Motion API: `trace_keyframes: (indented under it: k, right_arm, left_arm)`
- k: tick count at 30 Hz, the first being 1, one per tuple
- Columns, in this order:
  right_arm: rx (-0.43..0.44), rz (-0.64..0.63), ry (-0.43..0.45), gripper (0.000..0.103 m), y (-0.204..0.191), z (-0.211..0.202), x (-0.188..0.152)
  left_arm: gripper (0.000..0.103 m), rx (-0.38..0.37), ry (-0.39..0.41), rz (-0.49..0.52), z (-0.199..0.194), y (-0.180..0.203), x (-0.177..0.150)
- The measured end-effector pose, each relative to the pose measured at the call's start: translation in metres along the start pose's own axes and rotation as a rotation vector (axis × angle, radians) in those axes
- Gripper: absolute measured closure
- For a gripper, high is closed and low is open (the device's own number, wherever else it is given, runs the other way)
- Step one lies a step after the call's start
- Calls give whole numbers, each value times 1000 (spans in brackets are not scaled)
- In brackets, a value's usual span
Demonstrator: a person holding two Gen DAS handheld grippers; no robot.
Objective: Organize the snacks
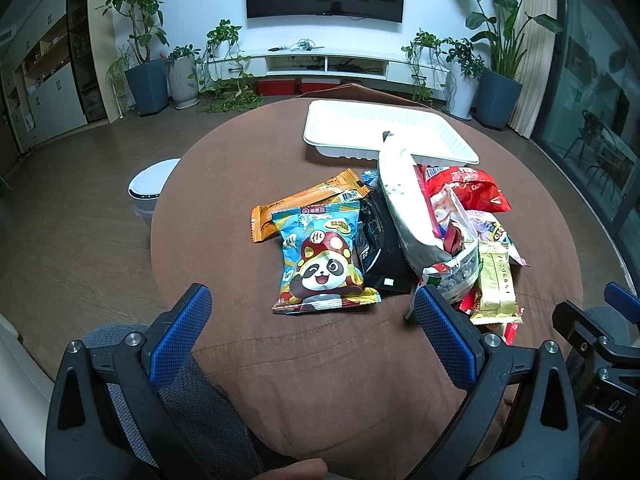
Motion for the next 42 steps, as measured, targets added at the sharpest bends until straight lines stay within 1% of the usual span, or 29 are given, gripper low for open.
trace_keyframes:
  k: [3, 5, 6, 7, 8, 9, 11, 12, 13, 14, 15, 16, 17, 19, 22, 24, 28, 32, 33, 34, 35, 37, 38, 42]
  right_arm:
    - [2, 5, 1, 0, -1, 5, -3]
    - [6, 14, 2, 0, 0, 7, -3]
    - [9, 21, 3, 0, 1, 8, -4]
    - [11, 25, 4, 0, 3, 8, -4]
    - [16, 32, 7, 0, 4, 8, -4]
    - [20, 40, 11, 0, 5, 8, -4]
    - [32, 58, 19, 0, 11, 8, 0]
    - [36, 66, 24, 0, 13, 7, 1]
    - [40, 73, 28, 0, 15, 7, 1]
    - [44, 79, 34, 0, 17, 7, 2]
    - [50, 86, 38, 0, 19, 8, 3]
    - [55, 93, 44, 0, 21, 8, 3]
    - [58, 97, 47, 0, 23, 9, 4]
    - [59, 111, 53, 0, 28, 11, 3]
    - [74, 142, 51, 1, 35, 17, 2]
    - [89, 170, 44, 5, 40, 23, 1]
    - [128, 184, 6, 8, 40, 34, -2]
    - [138, 148, -10, 8, 35, 38, -1]
    - [141, 141, -11, 8, 34, 39, -1]
    - [144, 139, -13, 8, 33, 41, 0]
    - [154, 138, -18, 8, 32, 42, 0]
    - [165, 130, -26, 9, 29, 45, 0]
    - [165, 126, -28, 9, 28, 47, 0]
    - [171, 117, -32, 9, 26, 48, 1]
  left_arm:
    - [0, -29, -2, -18, 0, -4, 3]
    - [0, -67, 23, -16, -3, -6, 8]
    - [0, -98, 39, -2, -5, -6, 10]
    - [0, -148, 44, 29, -7, -2, 10]
    - [0, -196, 24, 73, -7, 1, 7]
    - [0, -206, 0, 97, -6, 2, 4]
    - [0, -177, -49, 123, -3, -2, -6]
    - [0, -162, -96, 134, 1, -5, -12]
    - [0, -153, -148, 124, 6, -9, -17]
    - [0, -150, -183, 86, 10, -16, -20]
    - [0, -153, -197, 55, 14, -22, -20]
    - [0, -144, -204, 41, 17, -27, -19]
    - [0, -117, -217, 29, 22, -32, -16]
    - [0, -123, -235, 16, 28, -37, -9]
    - [0, -129, -196, 17, 29, -34, 8]
    - [0, -123, -195, 32, 34, -28, 17]
    - [1, -102, -258, 48, 61, -18, 25]
    - [2, -129, -298, 38, 81, -17, 33]
    - [3, -126, -298, 37, 86, -15, 36]
    - [9, -124, -301, 34, 90, -15, 39]
    - [22, -122, -312, 29, 96, -16, 42]
    - [36, -120, -335, 13, 103, -19, 42]
    - [37, -134, -354, -1, 108, -20, 44]
    - [37, -115, -368, 12, 116, -19, 48]
Point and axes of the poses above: each gripper's, at about its wrist camera, not at the fingertips, and z roughly the way its jaws point, y to its right, x to its top, the point moved 6 cm from there along z, roughly the way its jaws point, and after that the axes turned 13 degrees about -z, right-handed, at the moved point
